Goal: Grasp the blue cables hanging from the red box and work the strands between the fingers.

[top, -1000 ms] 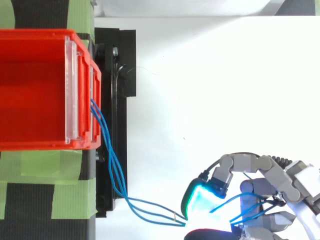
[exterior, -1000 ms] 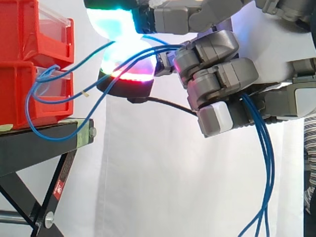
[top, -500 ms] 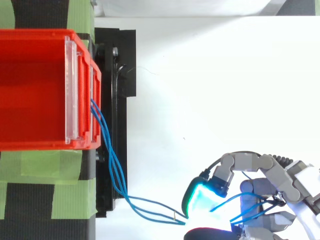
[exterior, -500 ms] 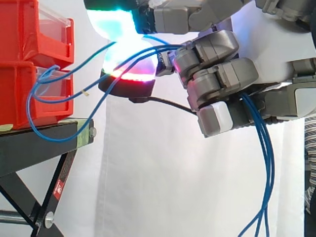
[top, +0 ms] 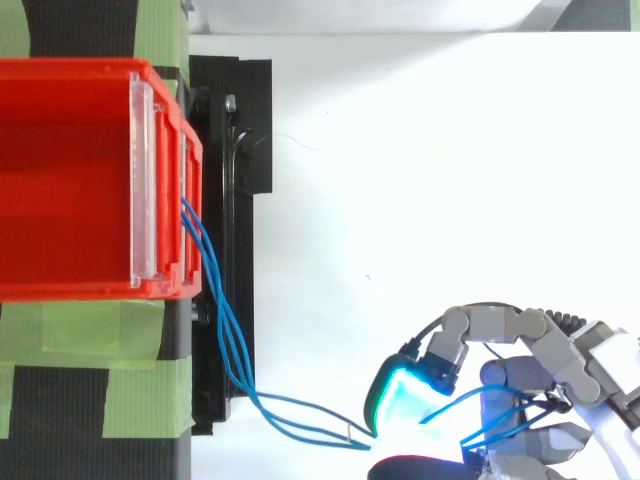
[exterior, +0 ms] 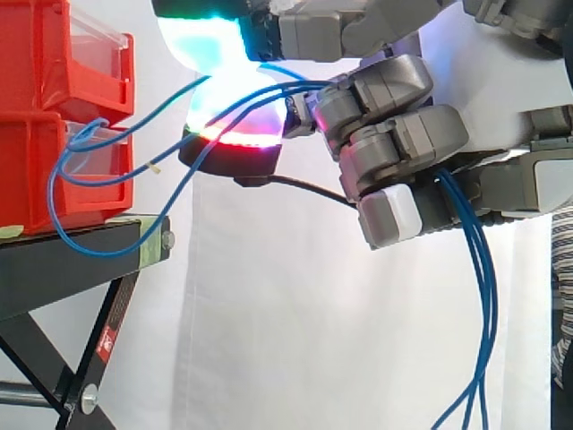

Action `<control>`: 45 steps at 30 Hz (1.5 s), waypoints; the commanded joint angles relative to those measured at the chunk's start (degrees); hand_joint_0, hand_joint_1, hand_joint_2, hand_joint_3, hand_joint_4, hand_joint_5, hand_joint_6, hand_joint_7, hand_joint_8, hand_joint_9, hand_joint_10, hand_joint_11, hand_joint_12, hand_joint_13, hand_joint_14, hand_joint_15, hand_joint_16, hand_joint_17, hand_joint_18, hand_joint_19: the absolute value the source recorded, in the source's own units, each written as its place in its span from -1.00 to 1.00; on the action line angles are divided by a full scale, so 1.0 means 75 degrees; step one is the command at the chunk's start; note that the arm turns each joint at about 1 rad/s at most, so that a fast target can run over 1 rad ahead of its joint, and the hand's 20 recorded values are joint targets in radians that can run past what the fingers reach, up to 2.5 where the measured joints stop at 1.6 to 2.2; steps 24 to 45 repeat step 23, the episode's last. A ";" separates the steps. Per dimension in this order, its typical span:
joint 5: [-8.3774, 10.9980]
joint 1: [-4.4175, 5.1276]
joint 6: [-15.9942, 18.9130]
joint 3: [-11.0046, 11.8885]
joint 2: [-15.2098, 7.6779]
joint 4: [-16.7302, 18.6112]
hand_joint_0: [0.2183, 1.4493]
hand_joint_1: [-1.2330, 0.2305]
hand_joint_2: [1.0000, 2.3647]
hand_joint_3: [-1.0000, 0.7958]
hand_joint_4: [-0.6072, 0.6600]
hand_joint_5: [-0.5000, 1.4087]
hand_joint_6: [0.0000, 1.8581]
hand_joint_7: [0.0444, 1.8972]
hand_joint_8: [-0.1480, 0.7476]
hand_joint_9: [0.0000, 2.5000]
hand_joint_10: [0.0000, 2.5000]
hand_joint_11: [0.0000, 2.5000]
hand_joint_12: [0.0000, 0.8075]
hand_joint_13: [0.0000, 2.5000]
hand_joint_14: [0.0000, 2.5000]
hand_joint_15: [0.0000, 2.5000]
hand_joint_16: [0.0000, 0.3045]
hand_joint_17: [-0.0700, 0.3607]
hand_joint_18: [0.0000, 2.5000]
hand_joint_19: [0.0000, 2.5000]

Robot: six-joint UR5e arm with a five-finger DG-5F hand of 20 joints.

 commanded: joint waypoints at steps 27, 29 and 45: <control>0.0000 0.0001 0.0000 0.0000 0.0000 -0.0005 0.08 -0.14 -0.97 -0.35 0.26 -0.41 0.41 0.27 0.19 -0.21 1.00 1.00 0.04 -0.14 1.00 0.31 -0.70 -0.19 0.17 -0.05; 0.0000 0.0001 0.0000 0.0000 0.0000 -0.0005 0.08 -0.14 -0.97 -0.35 0.26 -0.41 0.41 0.27 0.19 -0.21 1.00 1.00 0.04 -0.14 1.00 0.31 -0.70 -0.19 0.17 -0.05; 0.0000 0.0001 0.0000 0.0000 0.0000 -0.0005 0.08 -0.14 -0.97 -0.35 0.26 -0.41 0.41 0.27 0.19 -0.21 1.00 1.00 0.04 -0.14 1.00 0.31 -0.70 -0.19 0.17 -0.05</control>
